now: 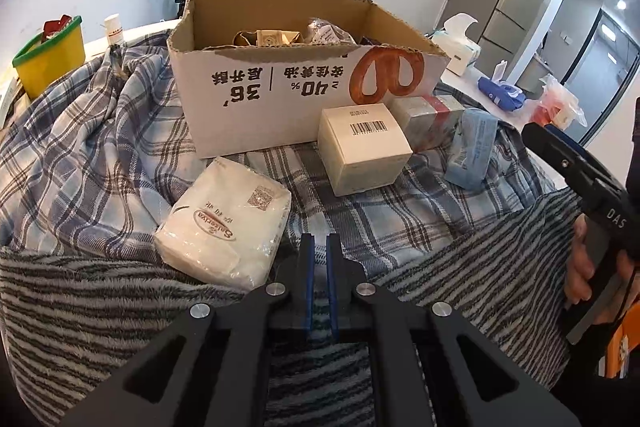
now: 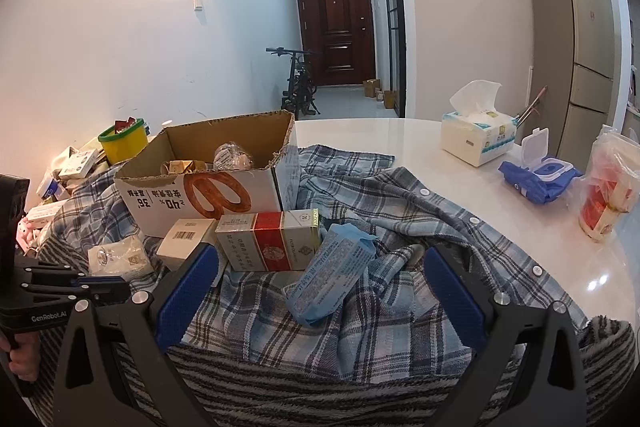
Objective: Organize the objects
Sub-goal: 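Close the left gripper around the white wrapped package, then lift the white wrapped package with the left gripper toward the cardboard box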
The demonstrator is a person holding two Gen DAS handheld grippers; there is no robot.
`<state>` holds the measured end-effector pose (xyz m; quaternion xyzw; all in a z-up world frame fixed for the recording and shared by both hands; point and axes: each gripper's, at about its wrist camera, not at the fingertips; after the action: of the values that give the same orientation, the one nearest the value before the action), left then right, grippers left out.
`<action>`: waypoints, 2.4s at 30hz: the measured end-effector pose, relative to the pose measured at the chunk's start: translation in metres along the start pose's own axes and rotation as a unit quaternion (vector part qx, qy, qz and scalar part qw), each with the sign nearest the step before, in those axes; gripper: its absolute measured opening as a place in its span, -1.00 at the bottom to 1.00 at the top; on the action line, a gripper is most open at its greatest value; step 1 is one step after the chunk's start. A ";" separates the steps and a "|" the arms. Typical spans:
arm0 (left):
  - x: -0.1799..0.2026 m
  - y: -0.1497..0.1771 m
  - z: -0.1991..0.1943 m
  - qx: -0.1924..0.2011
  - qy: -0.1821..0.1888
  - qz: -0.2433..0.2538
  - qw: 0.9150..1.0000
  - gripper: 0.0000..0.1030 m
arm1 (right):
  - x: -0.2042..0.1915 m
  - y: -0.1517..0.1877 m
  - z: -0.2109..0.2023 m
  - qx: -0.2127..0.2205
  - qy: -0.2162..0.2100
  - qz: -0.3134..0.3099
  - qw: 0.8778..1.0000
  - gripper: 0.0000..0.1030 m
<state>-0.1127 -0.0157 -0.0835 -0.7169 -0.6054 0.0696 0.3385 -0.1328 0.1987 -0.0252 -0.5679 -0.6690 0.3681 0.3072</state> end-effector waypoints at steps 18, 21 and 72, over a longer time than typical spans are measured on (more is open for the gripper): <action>-0.002 -0.032 -0.009 -0.009 -0.101 0.102 0.990 0.60 | -0.003 0.001 0.001 -0.006 -0.008 -0.009 1.000 0.99; -0.017 -0.039 0.011 -0.057 -0.108 0.107 0.987 0.60 | -0.006 -0.003 0.000 -0.011 -0.017 -0.003 1.000 0.99; 0.033 -0.011 -0.065 0.154 -0.084 0.078 0.981 -0.11 | -0.015 -0.008 -0.014 -0.002 -0.011 -0.012 1.000 0.99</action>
<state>-0.0796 -0.0109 -0.0174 -0.6924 -0.5563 0.2487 0.3864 -0.1227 0.1851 -0.0107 -0.5562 -0.6798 0.3694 0.3034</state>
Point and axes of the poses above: each gripper's, at about its wrist camera, not at the fingertips, and z roughly the way its jaws point, x to its right, y to its underside, and after that the axes turned 7 degrees about y, right-handed
